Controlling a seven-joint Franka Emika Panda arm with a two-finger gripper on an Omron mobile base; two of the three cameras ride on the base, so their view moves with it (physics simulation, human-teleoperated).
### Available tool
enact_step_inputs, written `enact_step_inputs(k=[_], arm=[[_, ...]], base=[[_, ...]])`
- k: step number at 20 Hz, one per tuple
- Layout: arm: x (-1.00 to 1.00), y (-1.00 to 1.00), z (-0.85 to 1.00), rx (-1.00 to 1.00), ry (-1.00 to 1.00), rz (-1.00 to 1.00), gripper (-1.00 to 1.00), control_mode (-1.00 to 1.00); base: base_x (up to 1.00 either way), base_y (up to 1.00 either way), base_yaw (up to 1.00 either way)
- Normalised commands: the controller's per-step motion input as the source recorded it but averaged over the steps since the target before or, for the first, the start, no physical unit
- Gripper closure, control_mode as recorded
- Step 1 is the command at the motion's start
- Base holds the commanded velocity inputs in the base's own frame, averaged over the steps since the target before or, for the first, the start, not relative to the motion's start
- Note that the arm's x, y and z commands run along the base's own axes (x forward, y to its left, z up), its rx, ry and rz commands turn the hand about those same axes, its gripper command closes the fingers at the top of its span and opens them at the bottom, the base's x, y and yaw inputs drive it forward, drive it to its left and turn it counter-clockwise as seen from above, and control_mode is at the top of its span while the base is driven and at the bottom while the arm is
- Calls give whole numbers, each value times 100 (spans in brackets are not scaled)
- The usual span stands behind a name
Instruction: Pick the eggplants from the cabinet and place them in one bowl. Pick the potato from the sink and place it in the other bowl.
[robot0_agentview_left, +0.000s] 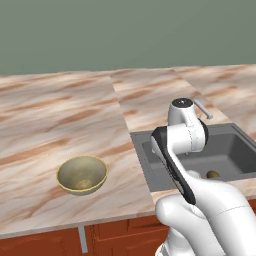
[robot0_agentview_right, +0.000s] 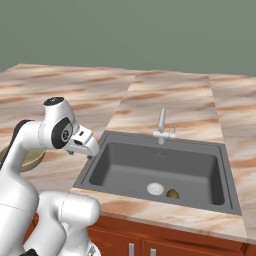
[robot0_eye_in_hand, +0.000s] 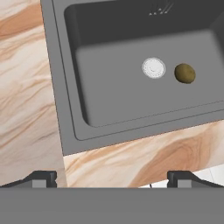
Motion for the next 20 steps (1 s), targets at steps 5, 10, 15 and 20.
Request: enact_step_inputs(k=[5, 10, 15, 20], arm=[[0, 0, 0, 0, 0, 0, -100, 100], [0, 0, 0, 0, 0, 0, -100, 100], [0, 0, 0, 0, 0, 0, -100, 100], [0, 0, 0, 0, 0, 0, -100, 100]], base=[[12, 0, -2], [0, 0, 0], [0, 0, 0], [0, 0, 0]])
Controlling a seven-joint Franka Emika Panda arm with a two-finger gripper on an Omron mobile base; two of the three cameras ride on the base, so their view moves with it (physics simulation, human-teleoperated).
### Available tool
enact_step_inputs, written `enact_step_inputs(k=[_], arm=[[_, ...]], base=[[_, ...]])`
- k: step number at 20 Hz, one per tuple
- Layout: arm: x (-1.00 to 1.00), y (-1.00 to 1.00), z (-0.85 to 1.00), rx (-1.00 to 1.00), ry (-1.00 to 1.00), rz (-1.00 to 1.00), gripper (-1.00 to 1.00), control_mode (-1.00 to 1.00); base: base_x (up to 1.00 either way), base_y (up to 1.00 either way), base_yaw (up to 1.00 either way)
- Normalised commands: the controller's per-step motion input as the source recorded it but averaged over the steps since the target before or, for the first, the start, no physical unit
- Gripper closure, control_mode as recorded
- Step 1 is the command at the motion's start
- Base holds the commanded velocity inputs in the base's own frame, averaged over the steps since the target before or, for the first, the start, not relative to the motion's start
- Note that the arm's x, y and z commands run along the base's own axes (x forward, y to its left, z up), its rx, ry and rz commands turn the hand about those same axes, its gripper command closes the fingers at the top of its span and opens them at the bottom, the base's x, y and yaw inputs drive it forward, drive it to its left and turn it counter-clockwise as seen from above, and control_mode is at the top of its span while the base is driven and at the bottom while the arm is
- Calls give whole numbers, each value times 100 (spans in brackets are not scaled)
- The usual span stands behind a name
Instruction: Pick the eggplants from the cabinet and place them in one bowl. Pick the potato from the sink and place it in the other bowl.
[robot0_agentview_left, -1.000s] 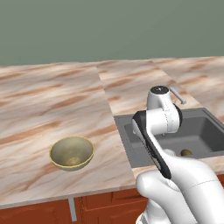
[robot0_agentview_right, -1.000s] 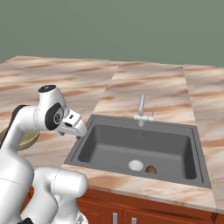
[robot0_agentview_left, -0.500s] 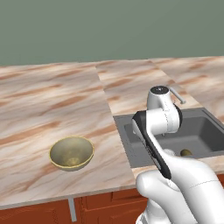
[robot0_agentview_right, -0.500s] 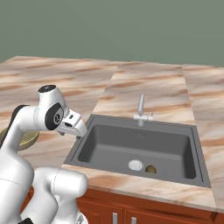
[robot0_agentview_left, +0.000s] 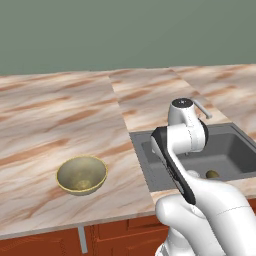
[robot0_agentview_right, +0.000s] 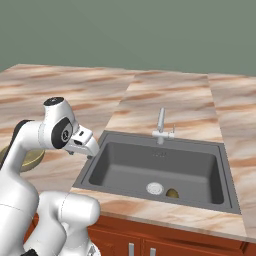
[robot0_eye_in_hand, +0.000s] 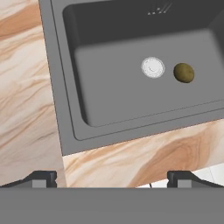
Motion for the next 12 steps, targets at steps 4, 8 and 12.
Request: enact_step_inputs(k=[4, 8, 12], arm=[[0, 0, 0, 0, 0, 0, -100, -100], [1, -3, 2, 3, 0, -3, -100, -100], [11, -9, 7, 6, 0, 0, -100, -100]], base=[[0, 0, 0], [0, 0, 0], [0, 0, 0]])
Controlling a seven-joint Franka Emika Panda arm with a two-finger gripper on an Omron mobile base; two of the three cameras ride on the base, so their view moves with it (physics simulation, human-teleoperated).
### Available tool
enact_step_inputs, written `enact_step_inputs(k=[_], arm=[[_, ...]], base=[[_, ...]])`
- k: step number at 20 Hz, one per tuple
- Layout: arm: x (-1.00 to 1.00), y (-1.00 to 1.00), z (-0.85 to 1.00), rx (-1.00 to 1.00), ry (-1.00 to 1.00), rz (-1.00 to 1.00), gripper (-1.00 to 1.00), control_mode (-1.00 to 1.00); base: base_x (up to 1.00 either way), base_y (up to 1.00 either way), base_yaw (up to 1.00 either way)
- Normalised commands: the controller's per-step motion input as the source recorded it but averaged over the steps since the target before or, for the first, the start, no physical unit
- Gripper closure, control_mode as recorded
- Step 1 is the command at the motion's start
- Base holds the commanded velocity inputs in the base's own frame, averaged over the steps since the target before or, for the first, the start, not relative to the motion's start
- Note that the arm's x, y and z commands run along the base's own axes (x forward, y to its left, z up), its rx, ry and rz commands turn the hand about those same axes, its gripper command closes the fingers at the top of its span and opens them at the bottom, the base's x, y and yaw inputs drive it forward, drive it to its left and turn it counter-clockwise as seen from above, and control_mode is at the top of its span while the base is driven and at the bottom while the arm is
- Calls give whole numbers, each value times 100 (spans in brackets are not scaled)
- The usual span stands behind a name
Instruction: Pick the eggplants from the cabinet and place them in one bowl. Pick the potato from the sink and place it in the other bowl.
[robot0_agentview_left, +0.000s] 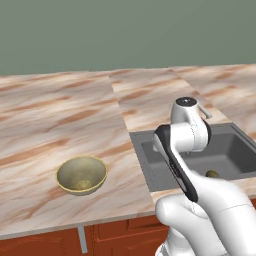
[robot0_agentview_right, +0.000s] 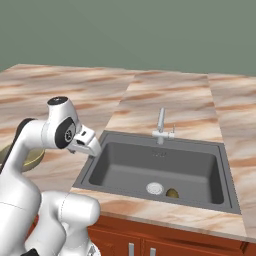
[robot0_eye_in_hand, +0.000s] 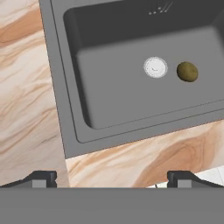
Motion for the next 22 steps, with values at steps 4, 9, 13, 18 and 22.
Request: enact_step_inputs(k=[4, 9, 13, 18, 22], arm=[[12, -21, 9, 4, 0, 0, -100, -100], [6, -33, 6, 2, 0, 0, -100, -100], [3, -38, 1, 0, 0, 0, -100, -100], [2, -42, 0, 0, 0, 3, -100, -100], [0, -46, 0, 0, 0, 3, -100, -100]], base=[[0, 0, 0], [0, 0, 0], [0, 0, 0], [0, 0, 0], [0, 0, 0]])
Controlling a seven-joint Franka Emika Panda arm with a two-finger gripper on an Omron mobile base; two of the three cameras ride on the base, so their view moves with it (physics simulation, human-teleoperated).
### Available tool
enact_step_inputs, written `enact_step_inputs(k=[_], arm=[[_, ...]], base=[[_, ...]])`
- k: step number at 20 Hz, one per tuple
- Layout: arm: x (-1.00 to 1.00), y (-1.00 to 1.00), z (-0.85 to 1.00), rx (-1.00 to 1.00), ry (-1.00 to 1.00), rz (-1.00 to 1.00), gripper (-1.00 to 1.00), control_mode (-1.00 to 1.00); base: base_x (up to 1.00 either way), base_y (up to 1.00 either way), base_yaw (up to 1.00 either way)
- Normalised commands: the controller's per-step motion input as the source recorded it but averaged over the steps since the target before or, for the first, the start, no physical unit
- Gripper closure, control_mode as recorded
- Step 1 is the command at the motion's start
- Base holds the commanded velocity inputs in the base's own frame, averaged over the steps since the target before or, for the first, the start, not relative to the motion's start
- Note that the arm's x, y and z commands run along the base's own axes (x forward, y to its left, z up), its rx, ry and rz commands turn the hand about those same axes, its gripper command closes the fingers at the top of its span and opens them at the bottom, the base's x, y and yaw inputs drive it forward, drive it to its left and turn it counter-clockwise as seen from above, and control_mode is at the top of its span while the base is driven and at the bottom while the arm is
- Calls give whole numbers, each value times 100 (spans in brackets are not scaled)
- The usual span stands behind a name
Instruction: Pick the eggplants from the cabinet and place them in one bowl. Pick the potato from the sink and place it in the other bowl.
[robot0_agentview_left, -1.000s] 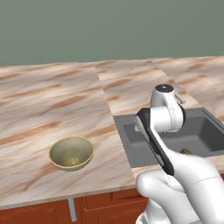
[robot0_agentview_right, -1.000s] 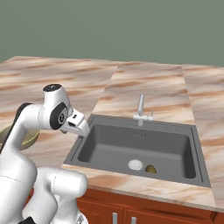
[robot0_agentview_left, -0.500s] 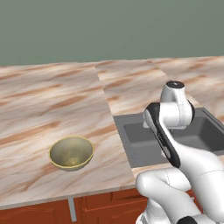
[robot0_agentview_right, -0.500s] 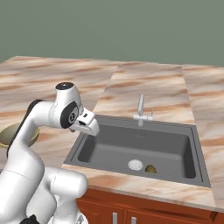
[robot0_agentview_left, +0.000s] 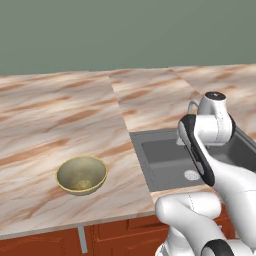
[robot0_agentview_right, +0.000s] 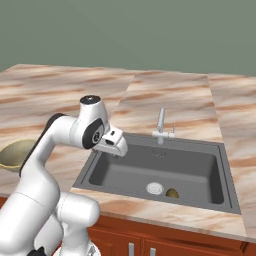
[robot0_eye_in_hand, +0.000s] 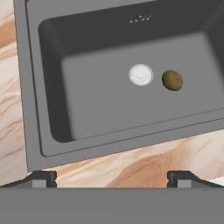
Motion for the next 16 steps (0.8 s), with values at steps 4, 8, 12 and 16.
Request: enact_step_inputs(k=[4, 8, 12, 16], arm=[[0, -46, -1, 0, 0, 3, -100, -100], [0, -45, -2, 0, 0, 2, -100, -100], [0, -43, -5, 0, 0, 2, -100, -100], [0, -39, -8, 0, 0, 4, -100, -100]], base=[[0, 0, 0], [0, 0, 0], [0, 0, 0], [0, 0, 0]])
